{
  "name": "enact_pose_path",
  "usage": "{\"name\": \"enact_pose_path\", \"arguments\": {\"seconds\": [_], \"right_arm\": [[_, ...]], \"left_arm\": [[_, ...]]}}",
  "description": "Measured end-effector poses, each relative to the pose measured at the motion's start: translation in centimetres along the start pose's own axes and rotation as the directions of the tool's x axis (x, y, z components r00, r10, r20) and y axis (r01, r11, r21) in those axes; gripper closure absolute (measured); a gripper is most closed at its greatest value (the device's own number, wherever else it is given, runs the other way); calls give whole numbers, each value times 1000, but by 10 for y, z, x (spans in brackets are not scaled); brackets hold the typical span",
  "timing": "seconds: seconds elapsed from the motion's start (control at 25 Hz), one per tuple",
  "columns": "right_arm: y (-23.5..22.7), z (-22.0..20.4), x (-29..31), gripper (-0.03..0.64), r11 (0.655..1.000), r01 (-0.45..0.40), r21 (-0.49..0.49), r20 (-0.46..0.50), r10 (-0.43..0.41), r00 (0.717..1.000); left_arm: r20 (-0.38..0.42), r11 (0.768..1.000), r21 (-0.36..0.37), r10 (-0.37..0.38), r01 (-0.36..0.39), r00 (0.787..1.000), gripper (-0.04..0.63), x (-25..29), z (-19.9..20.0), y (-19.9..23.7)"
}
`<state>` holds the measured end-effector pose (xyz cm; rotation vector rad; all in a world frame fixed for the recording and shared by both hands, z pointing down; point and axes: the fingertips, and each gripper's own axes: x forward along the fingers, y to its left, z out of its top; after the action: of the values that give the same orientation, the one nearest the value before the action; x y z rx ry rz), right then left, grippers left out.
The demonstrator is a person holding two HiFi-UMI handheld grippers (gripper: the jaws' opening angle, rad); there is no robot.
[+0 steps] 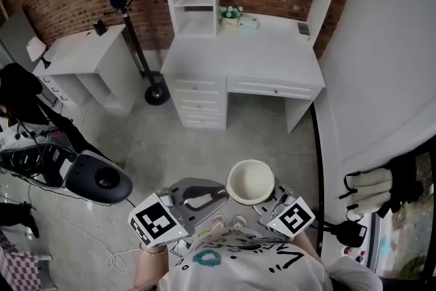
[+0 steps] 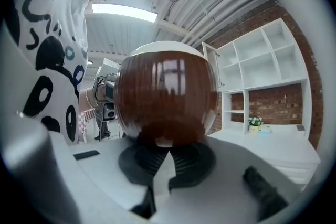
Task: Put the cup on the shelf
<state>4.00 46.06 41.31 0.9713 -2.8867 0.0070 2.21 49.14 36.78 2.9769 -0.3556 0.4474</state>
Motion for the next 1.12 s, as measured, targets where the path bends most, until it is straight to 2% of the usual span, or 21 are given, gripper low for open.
{"name": "enact_pose_path", "arguments": {"seconds": [0.56, 0.72, 0.88, 1.12], "right_arm": [[11, -4, 43, 591, 1000, -13, -12, -38, 13, 999], [11, -12, 60, 591, 1000, 3, -18, -89, -5, 996], [14, -18, 76, 589, 1000, -10, -15, -71, 9, 997], [-1, -25, 99, 589, 1000, -24, -3, -89, 24, 996]], "left_arm": [[21, 999, -31, 16, -15, 1000, 538, -32, -15, 27], [39, 999, -44, 14, -12, 999, 538, -43, -23, 41], [31, 999, -33, 18, -17, 999, 538, -50, -35, 50], [35, 996, -70, 51, -49, 998, 538, -49, -42, 76]]}}
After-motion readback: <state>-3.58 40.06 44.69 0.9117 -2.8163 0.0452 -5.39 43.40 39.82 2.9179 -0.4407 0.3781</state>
